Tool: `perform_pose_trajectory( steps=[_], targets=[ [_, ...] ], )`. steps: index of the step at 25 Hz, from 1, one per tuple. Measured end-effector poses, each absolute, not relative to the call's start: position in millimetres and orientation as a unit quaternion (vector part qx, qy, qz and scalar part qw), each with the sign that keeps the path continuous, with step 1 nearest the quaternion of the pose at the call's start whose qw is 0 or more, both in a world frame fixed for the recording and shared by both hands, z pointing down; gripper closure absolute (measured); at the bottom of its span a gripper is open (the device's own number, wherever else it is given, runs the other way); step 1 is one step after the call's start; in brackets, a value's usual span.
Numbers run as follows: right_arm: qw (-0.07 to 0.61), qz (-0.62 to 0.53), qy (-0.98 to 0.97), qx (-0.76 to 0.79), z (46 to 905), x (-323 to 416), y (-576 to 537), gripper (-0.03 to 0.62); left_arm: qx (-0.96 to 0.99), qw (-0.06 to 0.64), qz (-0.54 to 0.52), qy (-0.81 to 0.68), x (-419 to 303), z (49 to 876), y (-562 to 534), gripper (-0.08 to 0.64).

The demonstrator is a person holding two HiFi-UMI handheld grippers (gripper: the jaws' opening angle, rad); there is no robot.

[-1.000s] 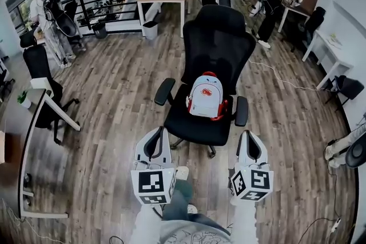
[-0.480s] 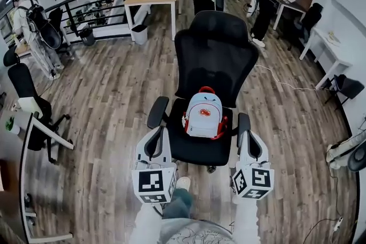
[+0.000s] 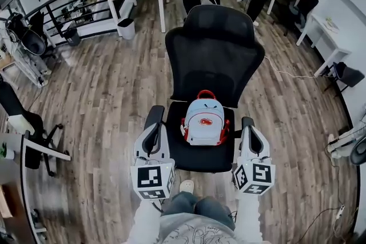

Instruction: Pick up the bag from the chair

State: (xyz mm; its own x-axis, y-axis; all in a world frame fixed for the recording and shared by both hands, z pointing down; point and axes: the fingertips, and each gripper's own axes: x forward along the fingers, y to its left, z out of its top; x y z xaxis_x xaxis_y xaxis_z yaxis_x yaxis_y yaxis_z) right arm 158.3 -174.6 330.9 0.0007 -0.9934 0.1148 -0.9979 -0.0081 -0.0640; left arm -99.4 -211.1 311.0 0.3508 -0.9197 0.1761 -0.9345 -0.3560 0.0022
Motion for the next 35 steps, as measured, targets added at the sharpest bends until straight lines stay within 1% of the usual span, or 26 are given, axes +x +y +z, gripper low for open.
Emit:
perform_pose_trajectory(
  steps=[9,16,17,21,22,25,31,35],
  targets=[
    [0.047,0.071,-0.707,0.702,372.6,169.3,-223.6,0.586,0.832,0.066,0.108,-0.541,-87.6,363.2,-263.5,0.554],
    [0.080,0.096,-0.725,0.677,424.1,176.7,-257.9,0.584,0.832,0.080,0.139,-0.532,-73.7,417.3,-294.0,0.554],
    [0.084,0.101,-0.730,0.671,433.0,177.4,-263.2,0.560,0.829,0.082,0.149,-0.532,-72.0,428.0,-298.6,0.554],
    [0.101,0.118,-0.745,0.649,466.5,180.2,-283.6,0.552,0.826,0.094,0.173,-0.529,-65.3,467.2,-315.7,0.554],
    [0.106,0.123,-0.748,0.644,475.5,180.7,-287.8,0.539,0.825,0.099,0.176,-0.527,-64.2,476.7,-319.2,0.552],
    [0.117,0.136,-0.758,0.627,503.2,181.6,-298.6,0.526,0.823,0.109,0.183,-0.527,-60.1,504.0,-329.6,0.524],
    [0.145,0.164,-0.773,0.596,558.6,180.4,-305.3,0.482,0.829,0.122,0.207,-0.504,-41.6,555.3,-336.5,0.440],
    [0.169,0.183,-0.783,0.571,598.7,178.6,-309.3,0.462,0.829,0.139,0.225,-0.493,-32.8,589.5,-338.5,0.420]
  ],
)
